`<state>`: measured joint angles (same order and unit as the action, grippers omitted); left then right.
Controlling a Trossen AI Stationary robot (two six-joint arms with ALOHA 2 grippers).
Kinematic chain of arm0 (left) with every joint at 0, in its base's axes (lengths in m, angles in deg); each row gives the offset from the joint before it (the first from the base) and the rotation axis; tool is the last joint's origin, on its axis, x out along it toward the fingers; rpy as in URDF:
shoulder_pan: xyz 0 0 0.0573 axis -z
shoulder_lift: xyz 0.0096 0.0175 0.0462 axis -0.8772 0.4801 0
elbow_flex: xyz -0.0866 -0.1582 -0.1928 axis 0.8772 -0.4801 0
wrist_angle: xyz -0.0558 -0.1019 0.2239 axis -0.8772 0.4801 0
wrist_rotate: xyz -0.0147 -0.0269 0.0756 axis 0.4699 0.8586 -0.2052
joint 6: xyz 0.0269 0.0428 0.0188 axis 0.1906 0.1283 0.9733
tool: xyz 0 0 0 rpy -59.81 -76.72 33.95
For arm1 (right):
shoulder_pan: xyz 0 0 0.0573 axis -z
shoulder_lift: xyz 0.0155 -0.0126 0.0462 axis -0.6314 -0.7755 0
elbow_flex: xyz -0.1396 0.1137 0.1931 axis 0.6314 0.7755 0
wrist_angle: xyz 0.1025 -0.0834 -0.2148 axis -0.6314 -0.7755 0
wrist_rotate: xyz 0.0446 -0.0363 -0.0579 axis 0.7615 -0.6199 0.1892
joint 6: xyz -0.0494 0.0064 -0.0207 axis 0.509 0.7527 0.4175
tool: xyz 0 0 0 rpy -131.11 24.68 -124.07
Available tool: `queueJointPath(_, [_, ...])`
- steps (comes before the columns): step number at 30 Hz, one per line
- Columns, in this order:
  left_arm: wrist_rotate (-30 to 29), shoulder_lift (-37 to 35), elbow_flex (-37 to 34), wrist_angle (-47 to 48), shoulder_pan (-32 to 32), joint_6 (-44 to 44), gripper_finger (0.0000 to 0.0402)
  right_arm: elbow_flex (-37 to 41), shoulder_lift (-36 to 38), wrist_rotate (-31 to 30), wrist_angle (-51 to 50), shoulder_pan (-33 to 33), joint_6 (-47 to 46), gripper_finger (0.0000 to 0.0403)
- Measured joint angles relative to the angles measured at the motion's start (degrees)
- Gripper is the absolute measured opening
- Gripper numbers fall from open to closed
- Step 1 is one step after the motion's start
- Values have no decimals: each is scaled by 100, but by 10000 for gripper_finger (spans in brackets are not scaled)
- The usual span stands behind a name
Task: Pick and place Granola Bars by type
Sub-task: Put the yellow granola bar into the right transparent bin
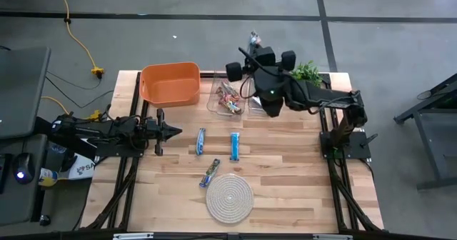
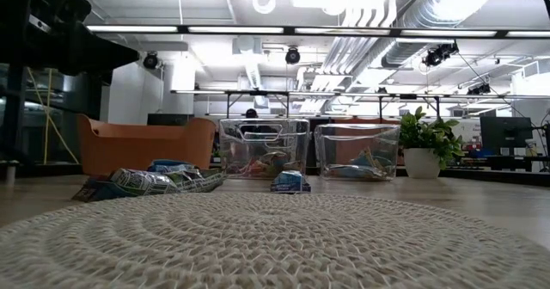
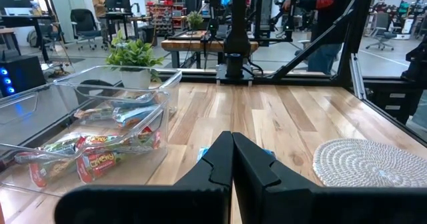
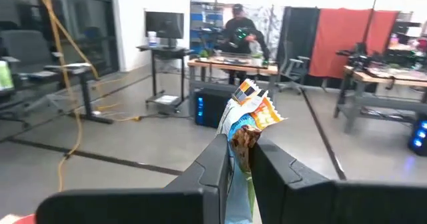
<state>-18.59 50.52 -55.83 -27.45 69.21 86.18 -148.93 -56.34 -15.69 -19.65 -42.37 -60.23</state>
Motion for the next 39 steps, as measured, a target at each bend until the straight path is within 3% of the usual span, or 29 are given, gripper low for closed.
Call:
queueJointPath(6, [0,0,-2,-2,0,2,0,2,0,198,-1221,552,-1212,39])
queueJointPath(13, [2,2,-2,0,0,2,0,123,0,1524,-3527,1345,-3477,39])
queueJointPath(17, [2,0,0,-2,0,0,0,528,0,2327,-4370,1791,-4075,39])
queueJointPath(26, [2,2,0,0,0,2,0,2257,-2,3760,-4262,2432,-4551,39])
queueJointPath(33, [3,0,-1,0,0,2,0,3649,-4,4412,-3575,2764,-4858,39])
queueJointPath(39, [4,0,-1,0,0,2,0,4321,-4,4627,-2687,2902,-4721,39])
